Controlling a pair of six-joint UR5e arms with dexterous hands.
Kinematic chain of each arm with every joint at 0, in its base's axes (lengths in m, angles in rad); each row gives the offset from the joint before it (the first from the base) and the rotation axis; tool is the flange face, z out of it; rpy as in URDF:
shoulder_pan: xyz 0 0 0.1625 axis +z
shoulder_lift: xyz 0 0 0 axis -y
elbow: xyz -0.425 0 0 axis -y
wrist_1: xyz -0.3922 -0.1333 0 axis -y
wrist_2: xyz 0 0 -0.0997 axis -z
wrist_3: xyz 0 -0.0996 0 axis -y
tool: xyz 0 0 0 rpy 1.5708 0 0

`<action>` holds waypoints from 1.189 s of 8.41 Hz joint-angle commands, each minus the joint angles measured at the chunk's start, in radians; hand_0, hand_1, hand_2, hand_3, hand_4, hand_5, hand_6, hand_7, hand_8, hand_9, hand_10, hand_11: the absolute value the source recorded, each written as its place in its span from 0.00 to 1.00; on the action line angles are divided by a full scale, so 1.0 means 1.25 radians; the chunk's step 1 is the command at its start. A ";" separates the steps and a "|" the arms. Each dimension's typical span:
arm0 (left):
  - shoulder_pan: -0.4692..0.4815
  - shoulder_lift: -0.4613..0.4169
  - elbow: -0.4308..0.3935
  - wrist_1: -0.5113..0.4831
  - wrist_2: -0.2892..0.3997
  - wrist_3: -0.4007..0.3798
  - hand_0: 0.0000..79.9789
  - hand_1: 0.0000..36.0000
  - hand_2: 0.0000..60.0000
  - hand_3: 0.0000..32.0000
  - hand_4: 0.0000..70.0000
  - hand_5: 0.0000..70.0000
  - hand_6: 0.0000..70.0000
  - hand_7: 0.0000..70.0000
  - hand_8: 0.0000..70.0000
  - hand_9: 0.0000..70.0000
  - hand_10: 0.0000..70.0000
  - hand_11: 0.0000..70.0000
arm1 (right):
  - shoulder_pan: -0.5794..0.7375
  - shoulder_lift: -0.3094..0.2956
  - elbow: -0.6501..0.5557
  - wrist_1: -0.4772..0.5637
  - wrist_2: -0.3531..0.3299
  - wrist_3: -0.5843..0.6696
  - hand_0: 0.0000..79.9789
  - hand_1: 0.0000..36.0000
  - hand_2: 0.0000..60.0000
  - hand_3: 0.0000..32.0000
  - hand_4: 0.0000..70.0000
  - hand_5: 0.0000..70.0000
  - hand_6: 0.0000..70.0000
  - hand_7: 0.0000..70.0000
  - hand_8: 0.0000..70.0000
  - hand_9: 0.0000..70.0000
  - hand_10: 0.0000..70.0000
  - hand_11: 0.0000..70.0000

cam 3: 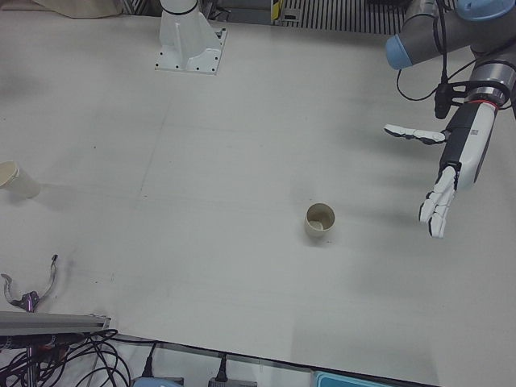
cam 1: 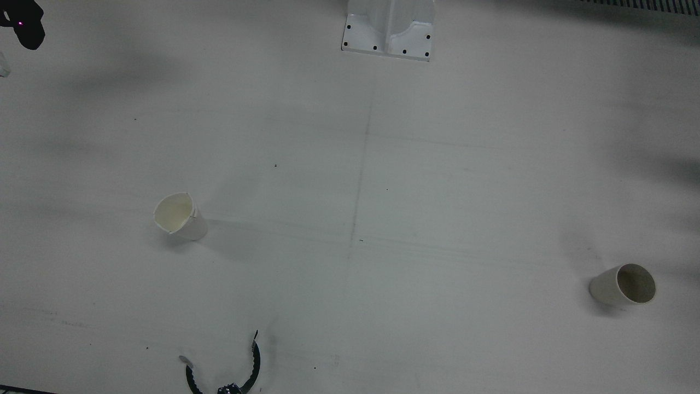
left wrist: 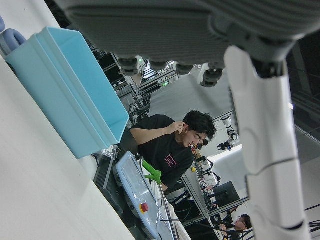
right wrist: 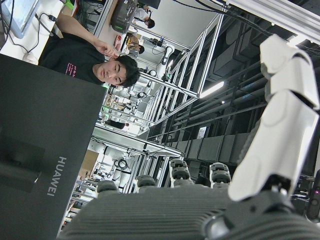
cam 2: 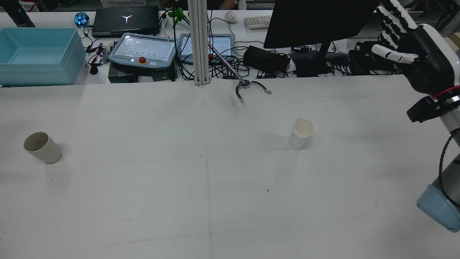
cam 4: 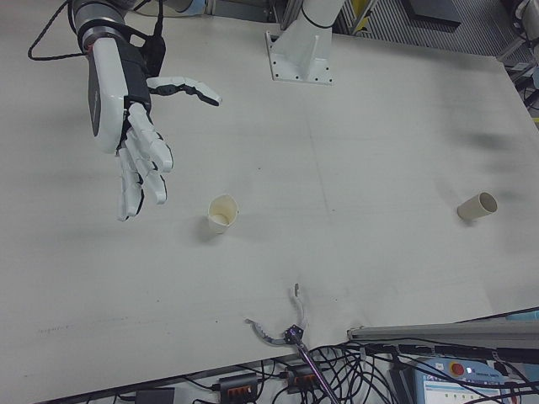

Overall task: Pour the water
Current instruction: 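Move the left hand toward the beige paper cup nearest it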

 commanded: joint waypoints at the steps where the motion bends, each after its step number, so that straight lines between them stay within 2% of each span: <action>1: 0.082 0.010 0.092 -0.111 -0.051 0.029 0.71 0.21 0.00 0.01 0.19 0.00 0.02 0.00 0.00 0.00 0.03 0.08 | -0.017 0.002 -0.050 0.000 0.002 -0.001 0.59 0.47 0.37 0.45 0.01 0.07 0.12 0.09 0.01 0.00 0.00 0.00; 2: 0.148 0.010 0.092 -0.122 -0.098 0.029 0.69 0.16 0.00 0.04 0.19 0.00 0.01 0.00 0.00 0.00 0.03 0.07 | -0.024 0.004 -0.085 0.002 0.003 -0.001 0.59 0.47 0.36 0.45 0.00 0.07 0.12 0.08 0.01 0.00 0.00 0.00; 3: 0.220 0.008 0.107 -0.136 -0.161 0.033 0.71 0.17 0.00 0.06 0.20 0.00 0.02 0.00 0.00 0.00 0.03 0.07 | -0.026 0.004 -0.112 0.004 0.003 -0.001 0.59 0.47 0.35 0.45 0.00 0.07 0.10 0.08 0.01 0.00 0.00 0.00; 4: 0.290 0.003 0.134 -0.162 -0.222 0.031 0.72 0.17 0.00 0.00 0.24 0.00 0.03 0.00 0.00 0.00 0.04 0.08 | -0.025 0.000 -0.117 0.004 0.003 0.000 0.58 0.45 0.34 0.45 0.00 0.07 0.10 0.07 0.01 0.00 0.00 0.00; 5: 0.305 -0.004 0.135 -0.161 -0.235 0.031 0.70 0.16 0.00 0.05 0.23 0.00 0.04 0.00 0.00 0.00 0.04 0.09 | -0.024 -0.001 -0.118 0.004 0.003 0.000 0.58 0.44 0.31 0.43 0.00 0.07 0.09 0.04 0.00 0.00 0.00 0.00; 7: 0.305 -0.048 0.195 -0.168 -0.236 0.030 0.83 0.34 0.00 0.00 0.22 0.00 0.05 0.00 0.00 0.00 0.04 0.10 | -0.030 -0.001 -0.123 0.004 0.002 0.000 0.58 0.43 0.30 0.38 0.00 0.06 0.09 0.03 0.01 0.00 0.00 0.00; 8: 0.305 -0.048 0.218 -0.187 -0.238 0.025 0.84 0.36 0.00 0.01 0.21 0.00 0.05 0.00 0.00 0.00 0.04 0.10 | -0.030 -0.001 -0.123 0.004 0.002 -0.001 0.58 0.43 0.31 0.34 0.00 0.07 0.10 0.04 0.01 0.00 0.00 0.00; 9: 0.305 -0.051 0.254 -0.212 -0.251 0.026 0.94 0.40 0.00 0.05 0.20 0.00 0.04 0.00 0.00 0.00 0.05 0.10 | -0.032 0.000 -0.126 0.004 0.002 -0.001 0.58 0.43 0.31 0.34 0.00 0.07 0.10 0.05 0.01 0.00 0.00 0.00; 10: 0.307 -0.055 0.285 -0.236 -0.269 0.033 0.96 0.40 0.00 0.03 0.20 0.00 0.04 0.00 0.00 0.00 0.04 0.10 | -0.032 0.000 -0.128 0.004 0.002 -0.001 0.58 0.42 0.32 0.29 0.00 0.07 0.11 0.05 0.02 0.00 0.00 0.00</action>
